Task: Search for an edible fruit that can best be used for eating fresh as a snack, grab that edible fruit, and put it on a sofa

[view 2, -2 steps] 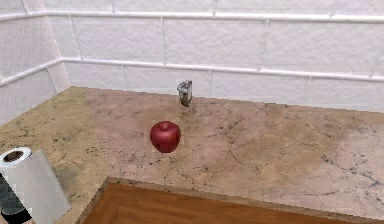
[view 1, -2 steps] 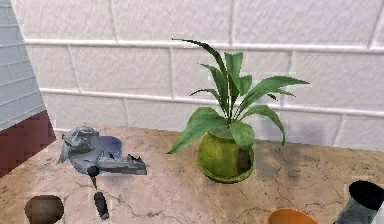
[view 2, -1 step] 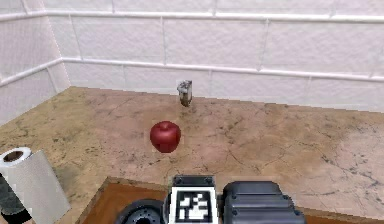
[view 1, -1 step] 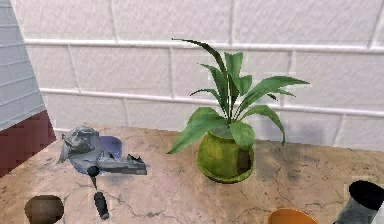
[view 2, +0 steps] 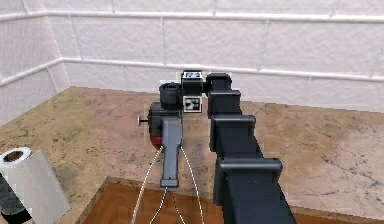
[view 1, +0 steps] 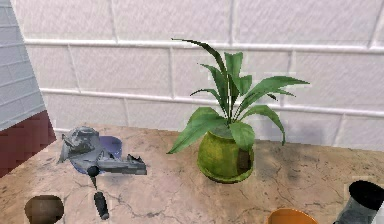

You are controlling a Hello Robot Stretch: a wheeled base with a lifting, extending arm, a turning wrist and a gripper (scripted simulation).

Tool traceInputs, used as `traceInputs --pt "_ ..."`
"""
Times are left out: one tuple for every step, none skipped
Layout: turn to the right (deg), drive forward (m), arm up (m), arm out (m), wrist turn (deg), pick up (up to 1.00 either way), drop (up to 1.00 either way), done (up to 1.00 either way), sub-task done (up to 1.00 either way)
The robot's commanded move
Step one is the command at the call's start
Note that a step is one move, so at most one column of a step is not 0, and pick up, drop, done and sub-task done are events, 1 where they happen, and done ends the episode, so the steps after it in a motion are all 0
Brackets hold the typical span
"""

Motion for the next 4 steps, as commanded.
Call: traceInputs --pt "0.0 0.0 0.0 0.0 45.0 0.0 0.0 0.0 0.0" --pt "0.0 0.0 0.0 0.0 45.0 0.0 0.0 0.0 0.0" --pt "0.0 0.0 0.0 0.0 45.0 0.0 0.0 0.0 0.0" --pt "0.0 0.0 0.0 0.0 27.0 0.0 0.0 0.0 0.0"
